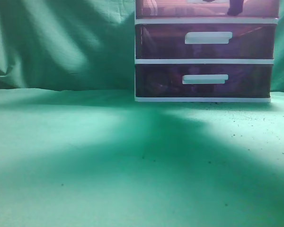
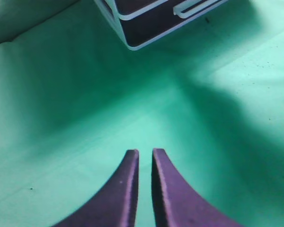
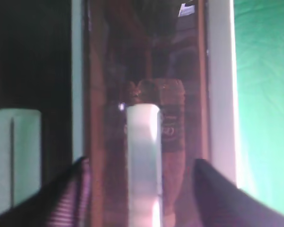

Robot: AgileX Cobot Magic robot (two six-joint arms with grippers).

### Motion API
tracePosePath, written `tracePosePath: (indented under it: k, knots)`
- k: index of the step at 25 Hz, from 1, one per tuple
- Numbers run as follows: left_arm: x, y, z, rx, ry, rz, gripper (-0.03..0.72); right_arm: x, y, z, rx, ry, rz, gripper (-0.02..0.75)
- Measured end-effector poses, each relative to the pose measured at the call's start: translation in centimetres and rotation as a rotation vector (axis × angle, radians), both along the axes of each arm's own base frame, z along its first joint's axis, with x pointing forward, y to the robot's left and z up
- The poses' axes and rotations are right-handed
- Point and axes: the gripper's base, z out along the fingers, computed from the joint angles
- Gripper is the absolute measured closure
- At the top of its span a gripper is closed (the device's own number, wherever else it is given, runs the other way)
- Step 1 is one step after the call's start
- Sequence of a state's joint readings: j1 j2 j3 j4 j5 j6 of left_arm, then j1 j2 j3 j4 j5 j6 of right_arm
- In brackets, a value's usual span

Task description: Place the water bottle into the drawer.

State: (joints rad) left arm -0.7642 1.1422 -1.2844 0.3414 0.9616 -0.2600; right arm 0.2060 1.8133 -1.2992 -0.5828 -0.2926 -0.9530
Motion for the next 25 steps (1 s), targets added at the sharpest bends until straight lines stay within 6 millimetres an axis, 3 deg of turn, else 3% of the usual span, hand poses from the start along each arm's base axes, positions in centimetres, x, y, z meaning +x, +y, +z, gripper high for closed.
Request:
tracePosePath:
  k: [2,4,8,11,15,20,23,25]
  knots:
    - [0.0,0.1,0.0,0.004,-0.006,0.005,0.624,-0.2,0.3,-0.5,0.014,0.017,0.008,0.164]
    - [0.1,0.1,0.0,0.004,-0.008,0.011,0.624,-0.6,0.6,-0.9,0.018,0.032,0.016,0.107]
    - [0.1,0.2,0.1,0.005,-0.013,0.020,0.624,-2.3,1.6,-0.6,0.031,0.026,0.059,0.120]
    - [0.1,0.2,0.1,0.002,-0.014,0.021,0.624,-3.9,2.3,1.1,0.082,0.008,0.076,0.120]
    - [-1.1,0.9,1.5,-0.080,-0.068,-0.006,0.624,-7.7,3.5,4.2,0.353,0.085,0.058,0.296]
    - [-5.5,3.7,4.5,-0.202,-0.179,-0.095,0.624,-13.7,5.2,7.0,0.570,0.384,-0.084,0.643]
    - [-8.1,6.0,5.5,-0.263,-0.249,-0.126,0.624,-17.3,5.8,7.7,0.622,0.541,-0.163,0.738]
    - [-9.7,7.7,5.0,-0.280,-0.289,-0.137,0.624,-19.3,5.8,8.1,0.688,0.647,-0.212,0.738]
